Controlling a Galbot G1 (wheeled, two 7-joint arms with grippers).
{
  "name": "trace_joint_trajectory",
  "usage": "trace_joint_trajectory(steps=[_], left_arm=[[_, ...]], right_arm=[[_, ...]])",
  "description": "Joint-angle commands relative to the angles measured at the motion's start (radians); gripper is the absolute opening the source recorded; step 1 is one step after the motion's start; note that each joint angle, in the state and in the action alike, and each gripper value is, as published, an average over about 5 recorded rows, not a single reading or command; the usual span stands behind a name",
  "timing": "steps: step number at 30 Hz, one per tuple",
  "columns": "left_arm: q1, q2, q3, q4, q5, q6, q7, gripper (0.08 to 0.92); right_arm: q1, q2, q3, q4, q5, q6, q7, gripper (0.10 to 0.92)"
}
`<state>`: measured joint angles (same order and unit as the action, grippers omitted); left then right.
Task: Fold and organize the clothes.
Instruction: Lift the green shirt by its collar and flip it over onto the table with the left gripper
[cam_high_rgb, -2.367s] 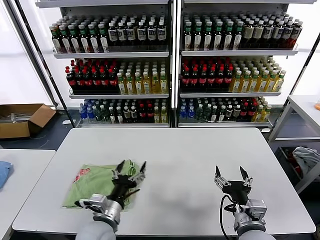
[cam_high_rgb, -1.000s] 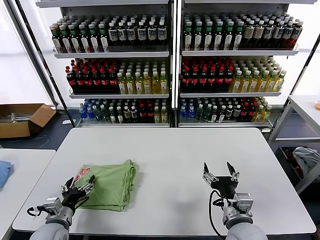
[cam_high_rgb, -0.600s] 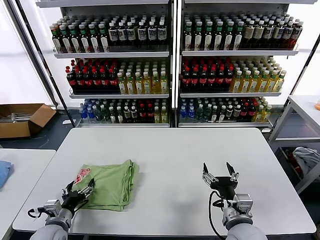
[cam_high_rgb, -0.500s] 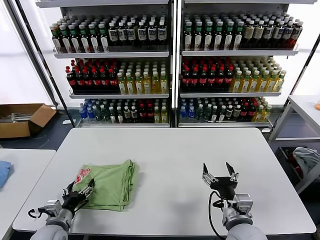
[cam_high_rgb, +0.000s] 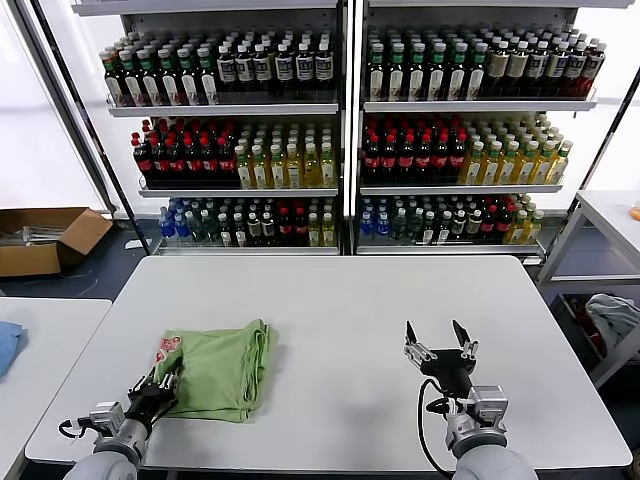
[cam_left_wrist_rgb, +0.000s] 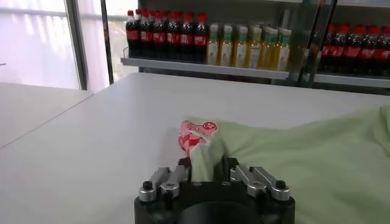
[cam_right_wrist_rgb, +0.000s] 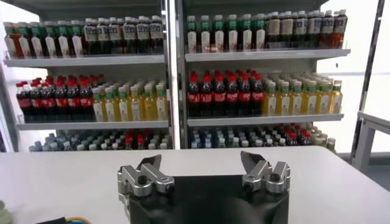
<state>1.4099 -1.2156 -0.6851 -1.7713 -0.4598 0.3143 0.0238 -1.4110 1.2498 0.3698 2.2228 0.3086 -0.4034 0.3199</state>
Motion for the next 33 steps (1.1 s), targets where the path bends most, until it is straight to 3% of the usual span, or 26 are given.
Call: trace_joint_trajectory(steps=[1, 7, 14, 18, 21, 25, 33], left_arm=[[0.001, 0.012, -0.033, 0.027, 0.004, -0.002, -0.004, 0.289], [0.010, 0.132, -0.190, 0.026, -0.002, -0.027, -0.008, 0.145], [-0.003, 0.373, -0.410, 0.095, -0.009, -0.050, 0.001, 0.135], [-0.021, 0.431, -0.433, 0.064, 0.002, -0.043, -0.001, 0.135], [-0.018, 0.393, -0.382, -0.027, 0.024, -0.029, -0.003, 0.135], [-0.002, 0.285, -0.225, -0.146, 0.081, -0.015, -0.009, 0.135], [-0.021, 0.039, 0.273, -0.397, 0.149, 0.046, -0.097, 0.135]], right_arm=[[0.001, -0.002, 0.002, 0.001, 0.000, 0.000, 0.002, 0.823], [0.011, -0.008, 0.000, -0.005, 0.004, 0.001, 0.004, 0.823], [0.032, -0.002, -0.015, -0.013, 0.007, -0.002, 0.007, 0.823], [0.032, 0.002, -0.017, -0.014, 0.007, -0.003, 0.009, 0.823], [0.024, 0.004, -0.011, -0.011, 0.007, -0.002, 0.011, 0.823], [0.002, 0.005, 0.005, -0.002, 0.006, 0.001, 0.013, 0.823], [-0.068, 0.019, 0.059, 0.015, -0.006, 0.012, 0.013, 0.823]])
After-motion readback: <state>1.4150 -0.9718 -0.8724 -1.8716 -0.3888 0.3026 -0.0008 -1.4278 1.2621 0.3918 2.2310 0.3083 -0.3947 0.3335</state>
